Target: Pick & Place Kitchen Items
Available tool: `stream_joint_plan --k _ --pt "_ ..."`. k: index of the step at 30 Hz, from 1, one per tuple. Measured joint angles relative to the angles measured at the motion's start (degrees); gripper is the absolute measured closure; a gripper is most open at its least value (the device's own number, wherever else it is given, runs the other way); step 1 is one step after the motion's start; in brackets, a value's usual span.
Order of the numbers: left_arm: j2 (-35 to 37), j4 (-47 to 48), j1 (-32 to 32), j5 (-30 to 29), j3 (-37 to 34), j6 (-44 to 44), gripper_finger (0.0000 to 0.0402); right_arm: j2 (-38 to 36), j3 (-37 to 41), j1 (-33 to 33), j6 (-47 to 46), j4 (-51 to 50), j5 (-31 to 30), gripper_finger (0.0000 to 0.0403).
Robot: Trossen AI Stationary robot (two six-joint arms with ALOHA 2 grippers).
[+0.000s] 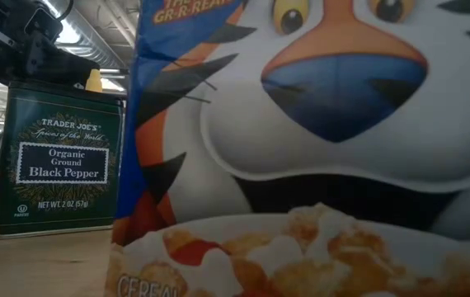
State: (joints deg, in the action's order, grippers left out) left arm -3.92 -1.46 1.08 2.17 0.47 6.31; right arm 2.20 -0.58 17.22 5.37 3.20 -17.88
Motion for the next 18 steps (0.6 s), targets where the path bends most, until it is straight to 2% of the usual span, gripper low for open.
stream_joint_plan --k 18 --pt "0.01 0.0 0.01 0.0 0.02 0.01 0.0395 0.0 0.0 -0.01 0.01 0.25 0.02 0.0398"
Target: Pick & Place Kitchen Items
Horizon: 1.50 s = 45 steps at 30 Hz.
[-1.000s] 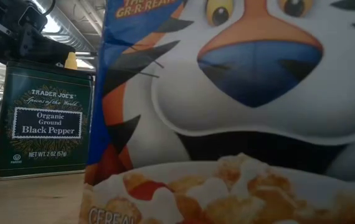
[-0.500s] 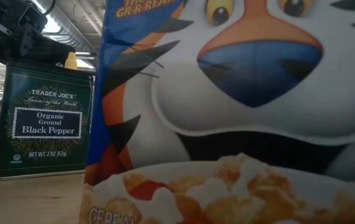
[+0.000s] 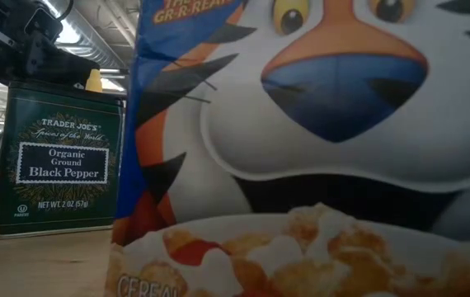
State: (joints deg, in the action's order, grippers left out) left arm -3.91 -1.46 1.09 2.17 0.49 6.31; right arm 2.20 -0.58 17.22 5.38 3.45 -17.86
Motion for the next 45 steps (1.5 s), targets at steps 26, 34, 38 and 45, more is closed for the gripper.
stream_joint_plan --k 26,34,38,45 --pt "0.01 -0.5 -0.01 -1.11 0.0 0.01 0.0395 0.0 0.0 0.02 -3.46 2.44 -0.01 0.0306" --pt "0.01 -0.48 0.0 -1.11 -0.02 0.63 0.0395 0.0 0.0 0.02 -3.46 7.68 3.35 0.024" --pt "0.01 -0.48 -0.01 -1.11 -0.01 0.61 0.0393 0.0 0.0 0.02 -3.46 7.64 3.37 0.0232" --pt "0.01 -0.5 -0.01 -1.14 0.01 0.61 0.0348 0.0 0.0 0.02 -3.46 7.68 2.39 0.0231"
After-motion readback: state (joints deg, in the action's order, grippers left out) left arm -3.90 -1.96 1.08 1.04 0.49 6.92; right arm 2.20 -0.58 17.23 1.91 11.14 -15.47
